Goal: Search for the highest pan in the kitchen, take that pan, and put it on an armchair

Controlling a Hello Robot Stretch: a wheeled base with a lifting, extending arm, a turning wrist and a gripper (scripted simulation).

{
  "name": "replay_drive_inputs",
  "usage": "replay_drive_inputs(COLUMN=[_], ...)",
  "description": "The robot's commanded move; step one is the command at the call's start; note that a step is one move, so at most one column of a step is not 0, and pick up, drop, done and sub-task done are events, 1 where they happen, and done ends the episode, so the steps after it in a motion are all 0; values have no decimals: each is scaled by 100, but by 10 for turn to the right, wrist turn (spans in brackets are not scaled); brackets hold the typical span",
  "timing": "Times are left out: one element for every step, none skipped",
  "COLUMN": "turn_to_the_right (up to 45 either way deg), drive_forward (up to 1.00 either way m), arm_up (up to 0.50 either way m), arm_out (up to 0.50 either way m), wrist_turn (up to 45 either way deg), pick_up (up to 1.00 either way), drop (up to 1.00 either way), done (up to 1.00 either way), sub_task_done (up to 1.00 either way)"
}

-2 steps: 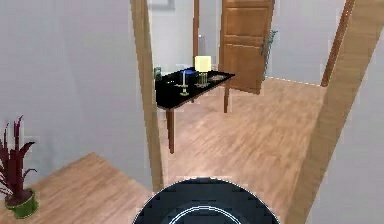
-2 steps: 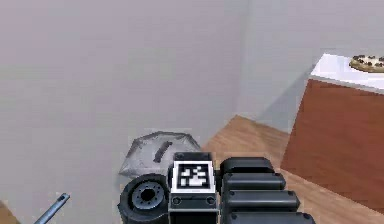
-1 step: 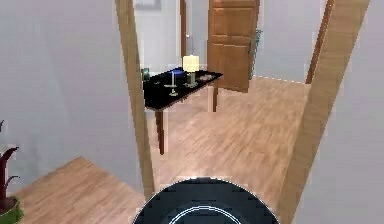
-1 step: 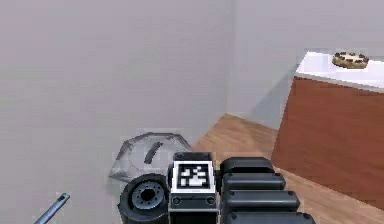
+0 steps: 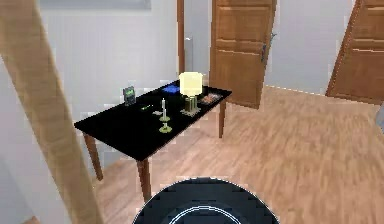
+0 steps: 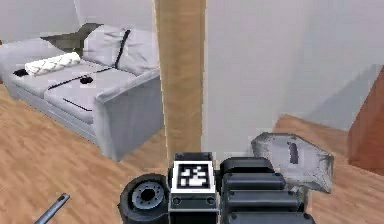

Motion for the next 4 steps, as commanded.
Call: replay_drive_inputs(turn_to_the_right=[240, 0, 0, 90], drive_forward=[0, 100, 100, 0], arm_up=[0, 0, 0, 0], arm_out=[0, 0, 0, 0], wrist_turn=[0, 0, 0, 0], pick_up=[0, 0, 0, 0], drop=[0, 0, 0, 0], done=[0, 0, 0, 0], sub_task_done=[0, 0, 0, 0])
